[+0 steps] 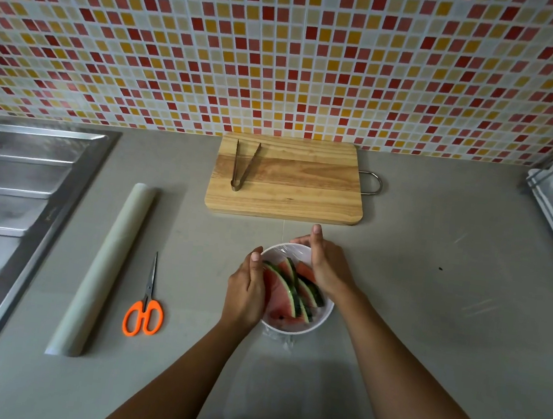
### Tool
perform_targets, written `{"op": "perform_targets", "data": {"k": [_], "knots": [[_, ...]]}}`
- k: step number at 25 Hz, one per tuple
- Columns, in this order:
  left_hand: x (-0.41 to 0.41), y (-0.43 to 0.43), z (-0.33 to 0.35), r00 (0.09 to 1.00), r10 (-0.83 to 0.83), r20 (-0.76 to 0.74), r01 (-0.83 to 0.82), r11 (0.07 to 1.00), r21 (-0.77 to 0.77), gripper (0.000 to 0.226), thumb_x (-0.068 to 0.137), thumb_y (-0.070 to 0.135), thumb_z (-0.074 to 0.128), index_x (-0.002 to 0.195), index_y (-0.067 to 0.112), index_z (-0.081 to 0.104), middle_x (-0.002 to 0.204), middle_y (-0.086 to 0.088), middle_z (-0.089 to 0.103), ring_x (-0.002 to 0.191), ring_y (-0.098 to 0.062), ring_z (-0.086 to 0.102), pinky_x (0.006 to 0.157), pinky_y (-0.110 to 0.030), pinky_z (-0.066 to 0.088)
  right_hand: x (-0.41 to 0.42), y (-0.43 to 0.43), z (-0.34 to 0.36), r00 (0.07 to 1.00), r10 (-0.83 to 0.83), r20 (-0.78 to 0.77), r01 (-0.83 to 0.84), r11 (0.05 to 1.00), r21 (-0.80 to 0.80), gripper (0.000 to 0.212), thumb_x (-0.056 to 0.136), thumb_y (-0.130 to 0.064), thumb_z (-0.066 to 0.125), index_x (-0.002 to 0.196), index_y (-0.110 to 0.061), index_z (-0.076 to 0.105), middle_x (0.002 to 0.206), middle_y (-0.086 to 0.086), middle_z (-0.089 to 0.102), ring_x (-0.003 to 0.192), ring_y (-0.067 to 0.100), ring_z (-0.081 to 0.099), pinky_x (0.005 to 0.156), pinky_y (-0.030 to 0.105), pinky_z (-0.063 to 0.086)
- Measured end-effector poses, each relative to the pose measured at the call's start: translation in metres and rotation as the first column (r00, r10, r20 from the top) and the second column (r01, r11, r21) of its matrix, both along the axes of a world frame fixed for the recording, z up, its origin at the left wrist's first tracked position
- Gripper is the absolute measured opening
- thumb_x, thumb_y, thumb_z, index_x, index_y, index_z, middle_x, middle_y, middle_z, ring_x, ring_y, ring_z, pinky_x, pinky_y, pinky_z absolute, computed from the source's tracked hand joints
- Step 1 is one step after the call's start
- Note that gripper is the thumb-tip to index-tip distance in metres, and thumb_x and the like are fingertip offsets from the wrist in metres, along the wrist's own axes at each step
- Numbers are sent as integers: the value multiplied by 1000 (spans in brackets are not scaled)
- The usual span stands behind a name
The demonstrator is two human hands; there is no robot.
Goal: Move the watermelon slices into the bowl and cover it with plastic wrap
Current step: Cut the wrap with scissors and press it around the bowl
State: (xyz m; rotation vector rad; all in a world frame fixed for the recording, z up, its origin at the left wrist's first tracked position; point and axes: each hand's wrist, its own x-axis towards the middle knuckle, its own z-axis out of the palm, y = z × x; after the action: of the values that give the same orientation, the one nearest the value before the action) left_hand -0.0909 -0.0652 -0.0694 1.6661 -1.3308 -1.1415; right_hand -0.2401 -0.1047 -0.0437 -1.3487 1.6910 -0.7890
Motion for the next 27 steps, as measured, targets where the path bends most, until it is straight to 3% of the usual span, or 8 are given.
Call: {"op": "perform_targets", "data": {"k": [5,8,12,14,18,23,25,27], "knots": [[0,0,3,1000,-4,-1,4,1000,7,71,88,63,12,135,23,47,133,-7,56,123,-24,50,107,-44,39,-2,-3,-2,980,55,-189,-49,998,39,103,61,-89,-13,61,-13,58,61,5,60,65,23,59,59,31,41],[0,1,5,1000,-6,-11,6,1000,10,70,89,59,12,135,21,48,132,-8,56,123,-23,50,106,-43,40,-1,-2,2,930,116,-349,-92,992,85,89,63,-85,-15,49,-19,43,56,4,51,64,24,54,61,34,37],[2,3,11,998,-13,-68,14,1000,13,60,95,51,15,131,21,53,125,-4,60,118,-18,53,103,-34,41,-6,4,9,867,-162,-470,122,986,-114,86,82,-71,-4,84,-17,62,89,12,64,91,32,58,78,39,42],[8,2,16,995,-49,-92,52,998,32,64,92,56,11,126,26,56,119,0,62,112,-15,55,97,-29,42,-14,10,16,879,-231,-417,235,971,-41,95,76,-76,-7,99,-15,61,104,13,63,90,30,55,76,39,41],[15,-4,29,982,-114,-148,129,988,91,61,87,63,4,101,46,62,105,3,66,99,-9,61,82,-21,46,-29,30,25,948,-63,-311,177,919,354,125,49,-94,-12,113,-11,56,107,15,63,83,26,55,77,36,42],[21,-5,41,992,-65,-105,76,992,104,69,84,66,2,94,38,65,97,6,66,94,-11,61,83,-27,46,-33,7,37,980,-196,37,165,898,408,151,22,-102,-2,135,-12,43,92,19,67,83,34,64,79,42,51],[25,1,41,995,6,-97,8,990,139,74,82,67,2,93,29,64,96,-1,68,91,-16,63,85,-30,45,-32,-5,38,945,-262,196,173,909,378,143,32,-102,6,141,-14,35,123,24,58,98,31,62,97,43,44],[28,11,37,997,58,-44,-50,985,167,79,81,69,-1,78,26,66,75,-5,72,74,-17,67,78,-34,50,-23,-7,37,852,-255,458,154,957,246,103,67,-87,13,144,-20,30,144,17,41,101,20,58,102,40,38]]}}
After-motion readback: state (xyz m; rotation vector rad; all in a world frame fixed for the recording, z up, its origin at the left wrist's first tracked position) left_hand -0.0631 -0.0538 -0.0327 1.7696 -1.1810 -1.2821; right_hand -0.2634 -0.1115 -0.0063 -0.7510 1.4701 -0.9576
